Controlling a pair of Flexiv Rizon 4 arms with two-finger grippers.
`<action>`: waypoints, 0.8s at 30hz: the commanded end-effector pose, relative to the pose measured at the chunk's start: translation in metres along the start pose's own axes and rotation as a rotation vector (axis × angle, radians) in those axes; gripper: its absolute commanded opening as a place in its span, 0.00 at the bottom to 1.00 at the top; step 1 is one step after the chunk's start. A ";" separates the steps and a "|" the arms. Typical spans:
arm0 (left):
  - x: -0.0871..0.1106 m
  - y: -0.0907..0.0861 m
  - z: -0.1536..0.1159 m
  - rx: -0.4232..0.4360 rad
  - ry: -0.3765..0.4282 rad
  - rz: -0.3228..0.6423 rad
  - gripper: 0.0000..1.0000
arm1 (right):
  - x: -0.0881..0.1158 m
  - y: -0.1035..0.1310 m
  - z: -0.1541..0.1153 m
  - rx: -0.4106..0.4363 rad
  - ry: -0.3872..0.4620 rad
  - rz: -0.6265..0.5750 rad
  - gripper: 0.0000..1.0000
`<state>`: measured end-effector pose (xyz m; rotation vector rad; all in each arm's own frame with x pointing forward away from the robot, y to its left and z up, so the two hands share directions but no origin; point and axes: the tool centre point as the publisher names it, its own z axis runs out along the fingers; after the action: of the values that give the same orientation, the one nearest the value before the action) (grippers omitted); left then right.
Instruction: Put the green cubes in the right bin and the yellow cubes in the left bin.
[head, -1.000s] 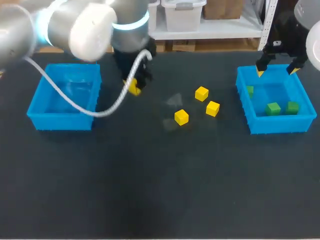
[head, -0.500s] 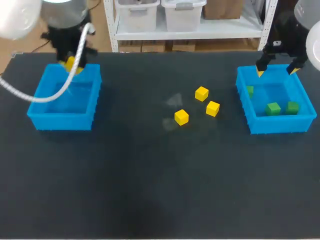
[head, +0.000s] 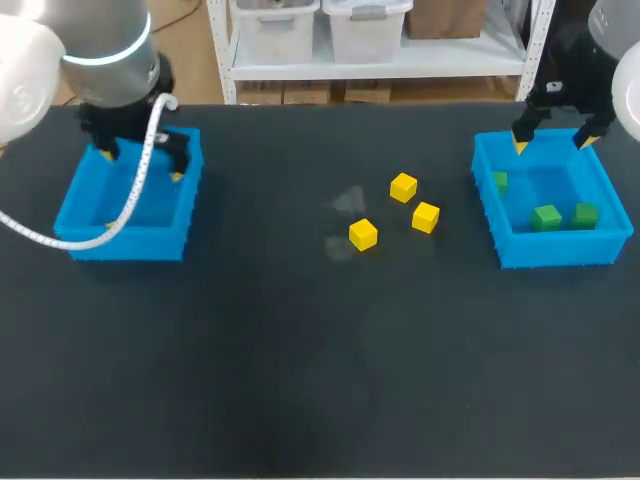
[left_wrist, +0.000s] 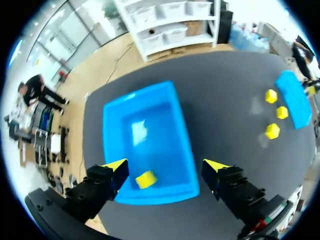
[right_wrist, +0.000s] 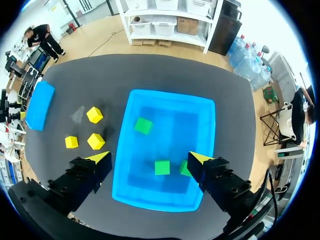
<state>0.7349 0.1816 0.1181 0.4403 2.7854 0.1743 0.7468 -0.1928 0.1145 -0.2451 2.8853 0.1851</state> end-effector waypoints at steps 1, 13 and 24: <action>-0.018 -0.026 -0.011 0.056 -0.032 0.057 1.00 | 0.002 0.000 -0.001 0.003 -0.006 0.001 1.00; -0.049 -0.153 -0.021 0.247 -0.048 0.311 1.00 | 0.002 0.000 -0.001 0.003 -0.006 0.001 1.00; -0.042 -0.210 0.008 0.268 0.026 0.451 1.00 | 0.002 0.000 -0.001 0.003 -0.006 0.001 1.00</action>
<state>0.7095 -0.0166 0.0949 1.1072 2.6666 -0.1195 0.7468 -0.1928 0.1145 -0.2452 2.8853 0.1850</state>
